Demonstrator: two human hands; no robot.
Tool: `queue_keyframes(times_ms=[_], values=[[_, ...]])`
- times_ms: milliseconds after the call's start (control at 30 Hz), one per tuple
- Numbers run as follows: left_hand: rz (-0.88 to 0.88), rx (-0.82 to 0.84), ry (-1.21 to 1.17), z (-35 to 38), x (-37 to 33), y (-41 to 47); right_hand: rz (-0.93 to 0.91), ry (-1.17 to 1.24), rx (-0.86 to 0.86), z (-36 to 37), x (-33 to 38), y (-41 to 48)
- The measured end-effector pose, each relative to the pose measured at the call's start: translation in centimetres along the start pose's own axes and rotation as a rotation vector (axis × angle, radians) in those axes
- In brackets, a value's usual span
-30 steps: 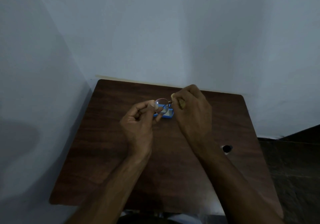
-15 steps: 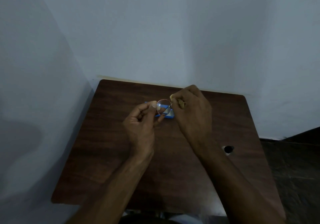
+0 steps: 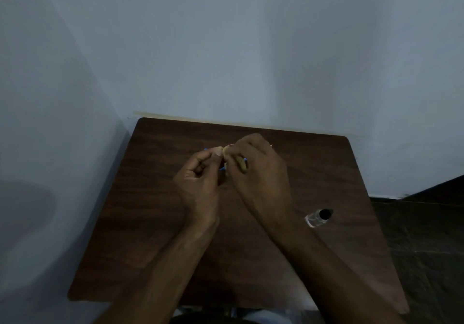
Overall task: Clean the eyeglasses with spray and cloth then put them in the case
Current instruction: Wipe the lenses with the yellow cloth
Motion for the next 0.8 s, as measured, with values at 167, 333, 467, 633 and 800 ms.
queue_keyframes(times_ms=[167, 333, 467, 633, 800], values=[[-0.002, 0.02, -0.049, -0.1, -0.3, -0.1, 0.07, -0.105, -0.094, -0.9, -3.8, 0.0], [-0.016, 0.023, -0.037, -0.2, -0.2, -0.3, 0.069, -0.128, -0.045, -0.3, -4.7, -0.6], [-0.026, 0.028, -0.049, -0.1, -0.3, -0.4, 0.103, -0.108, -0.065, -0.2, -5.7, -0.5], [-0.048, 0.006, -0.065, -0.1, -0.2, -0.4, 0.07, -0.073, -0.044, -0.1, -5.3, -0.4], [-0.071, -0.001, -0.079, -0.1, 0.2, -0.3, 0.118, -0.092, -0.106, -0.4, -6.5, 0.2]])
Point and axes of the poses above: each hand's wrist, its own y-axis towards the middle knuckle, its own z-axis out of the palm, x = y × z, the point moved 4 cm from there along y, towards the middle knuckle
